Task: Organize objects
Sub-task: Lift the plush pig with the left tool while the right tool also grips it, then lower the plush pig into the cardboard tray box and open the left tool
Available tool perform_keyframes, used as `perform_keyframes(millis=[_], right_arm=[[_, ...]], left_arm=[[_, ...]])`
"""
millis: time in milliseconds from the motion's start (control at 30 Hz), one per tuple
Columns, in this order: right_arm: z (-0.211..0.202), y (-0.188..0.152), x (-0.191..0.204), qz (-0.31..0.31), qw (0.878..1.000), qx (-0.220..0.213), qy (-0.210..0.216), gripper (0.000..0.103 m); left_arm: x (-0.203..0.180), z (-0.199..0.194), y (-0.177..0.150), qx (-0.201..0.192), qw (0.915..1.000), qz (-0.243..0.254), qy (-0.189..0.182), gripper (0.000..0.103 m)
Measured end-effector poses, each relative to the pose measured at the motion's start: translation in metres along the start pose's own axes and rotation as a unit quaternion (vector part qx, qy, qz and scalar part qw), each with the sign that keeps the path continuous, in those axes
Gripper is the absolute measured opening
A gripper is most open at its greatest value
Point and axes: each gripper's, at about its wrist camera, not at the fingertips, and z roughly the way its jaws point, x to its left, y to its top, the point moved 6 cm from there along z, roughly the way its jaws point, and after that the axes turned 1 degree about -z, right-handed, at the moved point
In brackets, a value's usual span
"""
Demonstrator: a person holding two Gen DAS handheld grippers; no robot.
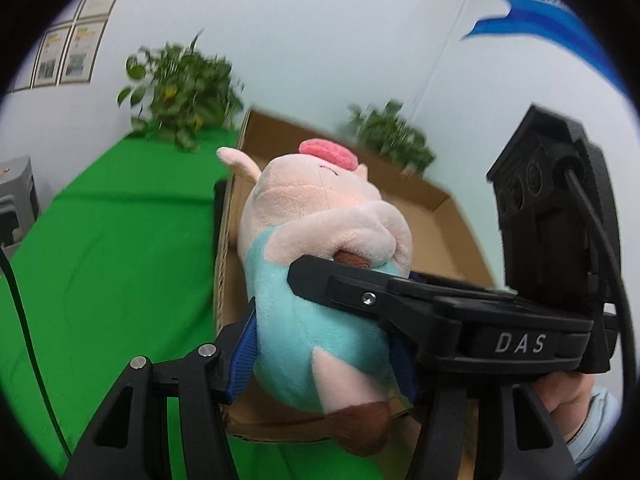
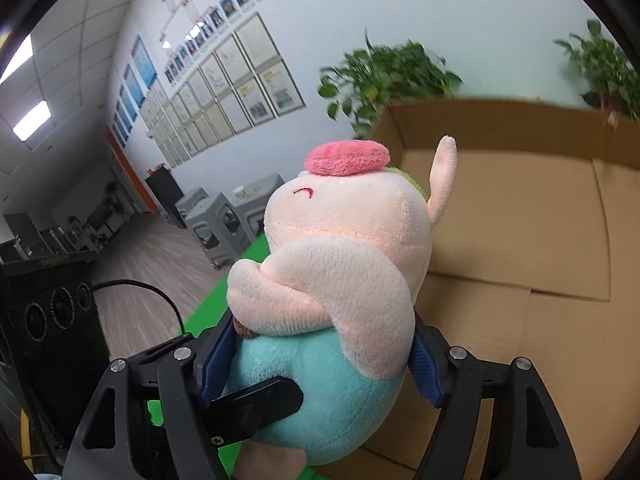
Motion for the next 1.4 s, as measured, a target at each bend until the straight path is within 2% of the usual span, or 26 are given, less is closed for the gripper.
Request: perform_keyframes(millis=[100, 267, 333, 467, 567, 667, 767, 800, 867, 967, 1100, 1167, 1300, 1367, 1400], right_arm=[[0.057, -0.024, -0.027, 0.011, 1.000, 0.024, -0.014, 0.070], [0.091, -0.030, -0.033, 0.013, 0.999, 0.034, -0.005, 0.071], [0.099, -0.031, -0.031, 0.006, 0.999, 0.041, -0.009, 0.075], [0.101, -0.039, -0.025, 0.007, 0.998, 0.054, -0.007, 0.088], [0.092, -0.044, -0.020, 0.021, 0.999, 0.049, -0.002, 0.092], [0.072, -0.033, -0.010, 0.026, 1.000, 0.014, 0.010, 0.098], [0.042, -0.029, 0.000, 0.027, 0.999, -0.002, 0.020, 0.099], [0.034, -0.036, -0.001, 0.028, 1.000, 0.002, 0.014, 0.099], [0.036, -0.038, -0.001, 0.028, 1.000, 0.012, 0.003, 0.092], [0.035, -0.059, -0.011, 0.031, 0.999, 0.022, -0.020, 0.069], [0.033, -0.072, -0.015, 0.034, 0.999, 0.018, -0.027, 0.066], [0.032, -0.079, -0.010, 0.024, 0.999, 0.020, -0.031, 0.066], [0.022, -0.085, -0.001, 0.006, 0.999, 0.023, -0.044, 0.073], [0.006, -0.088, -0.005, 0.017, 0.999, 0.014, -0.042, 0.089], [-0.012, -0.087, -0.011, 0.029, 0.999, -0.002, -0.044, 0.102]], left_arm=[[0.004, 0.009, -0.012, 0.035, 0.9991, -0.006, 0.024, 0.057], [0.005, -0.001, -0.018, 0.043, 0.9981, 0.001, 0.045, 0.060], [0.004, -0.011, -0.020, 0.046, 0.9976, 0.003, 0.051, 0.060], [0.007, -0.028, -0.020, 0.029, 0.9986, 0.005, 0.043, 0.060], [0.017, -0.034, -0.018, 0.020, 0.9979, 0.001, 0.062, 0.060], [0.027, -0.038, -0.017, 0.017, 0.9983, -0.018, 0.052, 0.060], [0.037, -0.026, -0.018, 0.042, 0.9977, -0.034, 0.042, 0.060], [0.038, -0.023, -0.021, 0.049, 0.9974, -0.042, 0.032, 0.060], [0.038, -0.018, -0.025, 0.058, 0.9965, -0.060, 0.002, 0.060], [0.036, -0.016, -0.029, 0.062, 0.9961, -0.063, 0.001, 0.059], [0.035, -0.017, -0.033, 0.066, 0.9954, -0.070, 0.004, 0.046], [0.035, -0.018, -0.036, 0.071, 0.9949, -0.071, 0.010, 0.043], [0.034, -0.020, -0.040, 0.071, 0.9945, -0.077, 0.010, 0.041], [0.034, -0.022, -0.041, 0.067, 0.9948, -0.075, 0.016, 0.041], [0.035, -0.023, -0.040, 0.065, 0.9950, -0.073, 0.020, 0.041]])
